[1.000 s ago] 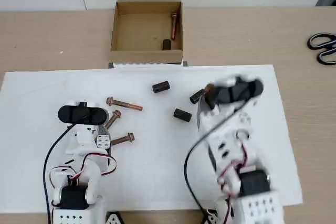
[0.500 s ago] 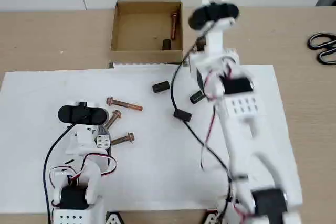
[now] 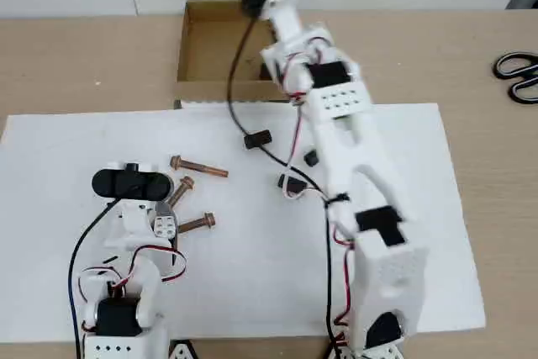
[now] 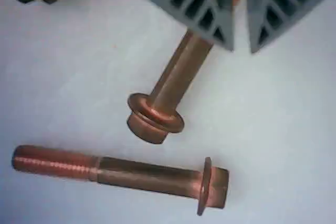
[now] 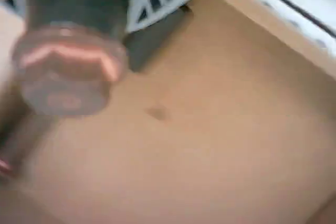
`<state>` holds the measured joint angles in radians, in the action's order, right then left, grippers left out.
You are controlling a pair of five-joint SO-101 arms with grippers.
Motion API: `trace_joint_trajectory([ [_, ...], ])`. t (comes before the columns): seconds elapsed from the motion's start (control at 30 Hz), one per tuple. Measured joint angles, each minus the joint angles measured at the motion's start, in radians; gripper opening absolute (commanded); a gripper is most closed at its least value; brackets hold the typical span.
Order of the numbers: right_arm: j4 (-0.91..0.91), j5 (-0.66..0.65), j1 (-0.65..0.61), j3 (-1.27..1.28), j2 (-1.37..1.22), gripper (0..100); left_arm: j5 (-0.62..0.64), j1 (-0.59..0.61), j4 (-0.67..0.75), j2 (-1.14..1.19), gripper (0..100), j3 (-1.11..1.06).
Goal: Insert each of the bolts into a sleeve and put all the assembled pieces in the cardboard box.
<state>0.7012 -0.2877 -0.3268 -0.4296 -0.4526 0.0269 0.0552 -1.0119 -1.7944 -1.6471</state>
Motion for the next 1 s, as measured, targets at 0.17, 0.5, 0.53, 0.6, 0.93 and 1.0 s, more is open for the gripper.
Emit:
trace_joint_trajectory([
  [0.17,0.000,-0.086,-0.032,-0.130,-0.146,0.7,0.005,0.003,0.000,0.000,1,0.000],
  [0.5,-0.157,-0.382,-0.069,-0.276,-0.305,1.8,0.000,0.003,0.000,0.000,1,0.000],
  [0.53,-0.158,-0.393,-0.072,-0.276,-0.307,3.7,0.000,0.003,0.000,0.000,1,0.000],
  [0.6,-0.158,-0.402,-0.075,-0.276,-0.308,9.9,0.000,0.003,0.000,0.000,1,0.000],
  [0.93,-0.152,-0.408,-0.083,-0.298,-0.305,13.8,0.000,0.003,0.000,0.000,1,0.000],
  [1.0,-0.150,-0.408,-0.083,-0.298,-0.305,10.7,0.000,0.003,0.000,0.000,1,0.000],
])
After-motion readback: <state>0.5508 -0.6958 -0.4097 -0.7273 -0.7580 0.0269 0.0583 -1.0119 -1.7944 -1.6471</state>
